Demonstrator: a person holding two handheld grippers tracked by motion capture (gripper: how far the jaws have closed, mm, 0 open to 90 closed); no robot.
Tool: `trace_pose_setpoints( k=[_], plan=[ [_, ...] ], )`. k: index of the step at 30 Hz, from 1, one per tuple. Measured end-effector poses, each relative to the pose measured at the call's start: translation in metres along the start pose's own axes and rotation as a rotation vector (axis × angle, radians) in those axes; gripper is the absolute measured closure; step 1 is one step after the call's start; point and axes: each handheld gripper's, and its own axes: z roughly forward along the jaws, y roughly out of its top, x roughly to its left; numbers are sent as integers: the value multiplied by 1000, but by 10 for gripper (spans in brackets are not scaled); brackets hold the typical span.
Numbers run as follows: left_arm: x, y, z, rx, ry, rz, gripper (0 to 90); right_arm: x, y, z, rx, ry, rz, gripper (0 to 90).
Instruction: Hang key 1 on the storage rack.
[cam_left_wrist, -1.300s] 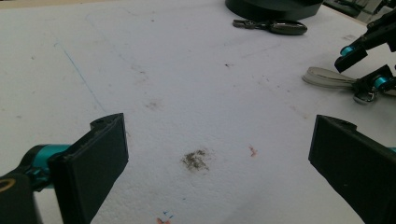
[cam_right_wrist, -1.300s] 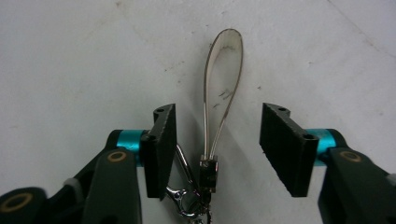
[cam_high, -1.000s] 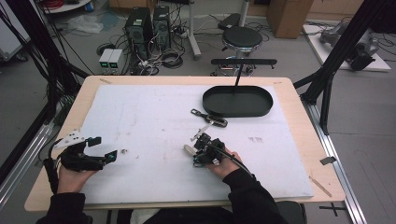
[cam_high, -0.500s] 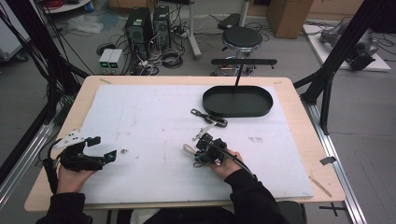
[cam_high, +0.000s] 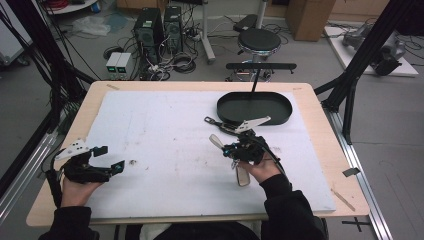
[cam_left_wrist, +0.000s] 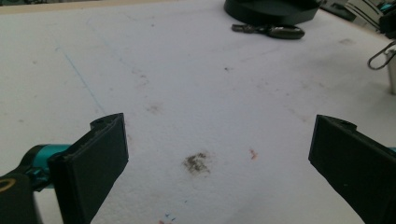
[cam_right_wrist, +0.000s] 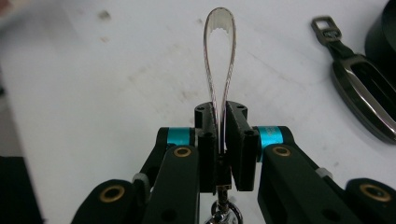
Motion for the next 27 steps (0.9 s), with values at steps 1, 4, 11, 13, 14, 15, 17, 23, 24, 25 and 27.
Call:
trace_pose_setpoints(
  k=[1, 4, 11, 13, 14, 15, 17, 23, 24, 25, 27],
  plan=[
    [0, 0, -1, -11, -3, -7, 52, -1, 1, -2, -9, 9, 4, 837],
    [1, 0, -2, -21, -5, -15, 52, -4, 7, -11, -51, 32, 8, 837],
    [0, 0, 0, -7, 0, -5, 52, -9, 26, -36, -157, 23, -49, 837],
    [1, 0, -1, -6, -1, -2, 52, -14, 32, -43, -177, 18, -46, 837],
    [1, 0, -1, -9, -2, -3, 52, -15, 34, -45, -185, 9, -44, 837],
    [1, 0, -1, -10, -1, -5, 52, -18, 37, -48, -191, -3, -42, 837],
    [1, -1, 0, -6, 1, -3, 51, -22, 41, -54, -200, -9, -32, 837],
    [1, -1, 1, -1, 1, -1, 51, -37, 47, -62, -237, -22, -5, 836],
    [1, -1, 1, 0, 0, 0, 52, -40, 48, -63, -237, -25, 4, 836],
    [1, -1, 0, 1, 1, 1, 52, -45, 51, -64, -238, -34, 7, 836],
    [1, -1, 1, -1, 1, -3, 51, -49, 54, -66, -244, -35, 6, 836]
  ],
)
